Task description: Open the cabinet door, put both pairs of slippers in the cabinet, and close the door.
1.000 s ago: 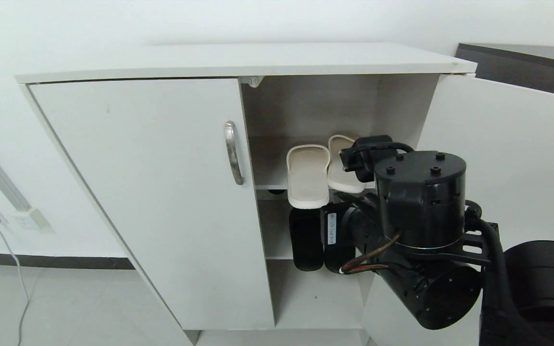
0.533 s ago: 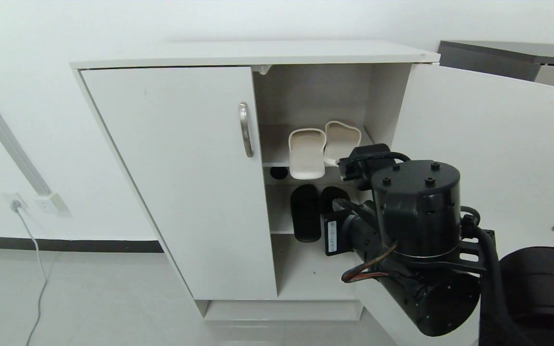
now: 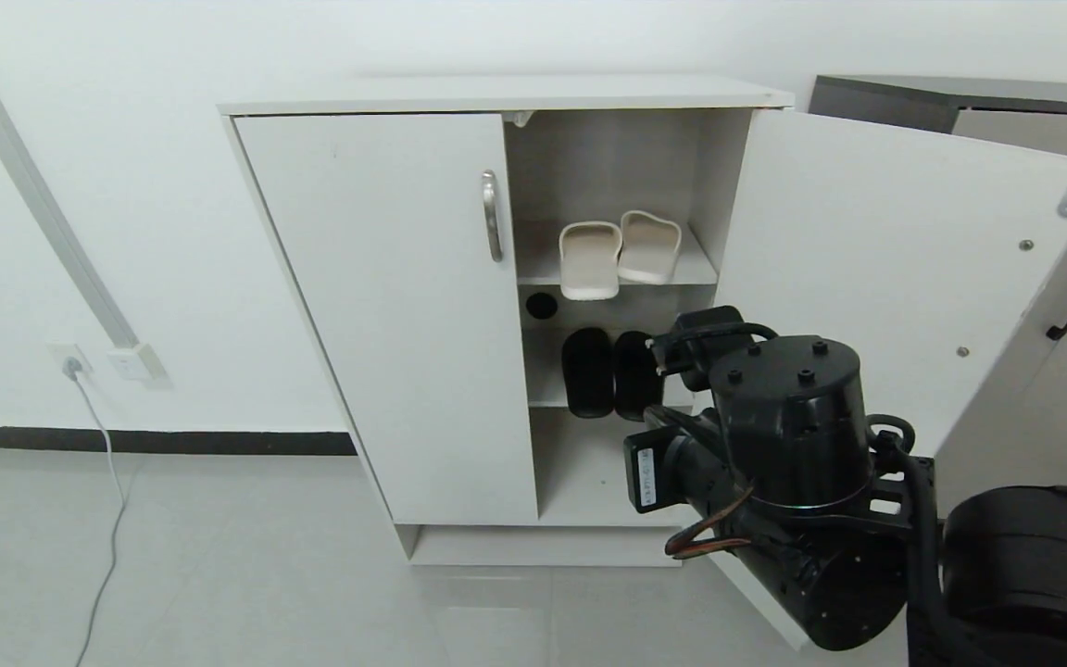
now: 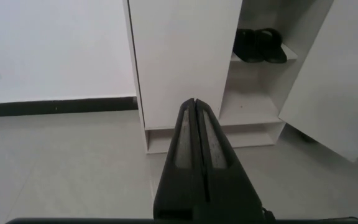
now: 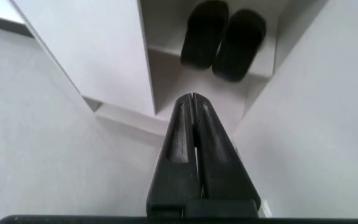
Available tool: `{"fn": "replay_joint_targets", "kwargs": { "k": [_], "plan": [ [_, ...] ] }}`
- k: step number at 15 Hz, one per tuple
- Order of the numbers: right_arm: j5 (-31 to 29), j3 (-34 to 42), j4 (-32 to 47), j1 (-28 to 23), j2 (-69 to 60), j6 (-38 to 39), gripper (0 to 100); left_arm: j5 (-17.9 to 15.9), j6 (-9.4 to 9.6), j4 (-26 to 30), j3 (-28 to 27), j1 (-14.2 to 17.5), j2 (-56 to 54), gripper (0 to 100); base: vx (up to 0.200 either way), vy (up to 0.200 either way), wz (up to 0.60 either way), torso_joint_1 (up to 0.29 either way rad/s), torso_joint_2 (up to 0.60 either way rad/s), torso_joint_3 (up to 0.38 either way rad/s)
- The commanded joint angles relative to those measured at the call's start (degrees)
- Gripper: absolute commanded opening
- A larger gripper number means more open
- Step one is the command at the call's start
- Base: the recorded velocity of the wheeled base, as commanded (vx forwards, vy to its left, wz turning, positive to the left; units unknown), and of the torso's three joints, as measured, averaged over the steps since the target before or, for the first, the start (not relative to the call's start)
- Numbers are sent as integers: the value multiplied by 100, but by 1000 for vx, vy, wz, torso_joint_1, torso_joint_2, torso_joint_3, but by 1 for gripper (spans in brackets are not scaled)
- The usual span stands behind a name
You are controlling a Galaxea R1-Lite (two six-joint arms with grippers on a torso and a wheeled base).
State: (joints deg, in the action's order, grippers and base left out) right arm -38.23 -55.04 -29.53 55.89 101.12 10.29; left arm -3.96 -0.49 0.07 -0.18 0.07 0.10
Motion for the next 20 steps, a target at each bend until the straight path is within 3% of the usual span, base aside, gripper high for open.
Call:
{"fn": "replay_joint_targets", "kwargs": {
  "k": [1, 20],
  "plan": [
    [0, 28, 8, -26, 30, -1, 0, 1, -4, 1, 1, 1, -1, 0, -200, 0, 0, 2, 2, 7],
    [167, 108, -1, -158, 197, -9, 0, 1, -13, 1, 1, 1, -1, 0, 0, 0, 0, 0, 0, 0]
  ]
}}
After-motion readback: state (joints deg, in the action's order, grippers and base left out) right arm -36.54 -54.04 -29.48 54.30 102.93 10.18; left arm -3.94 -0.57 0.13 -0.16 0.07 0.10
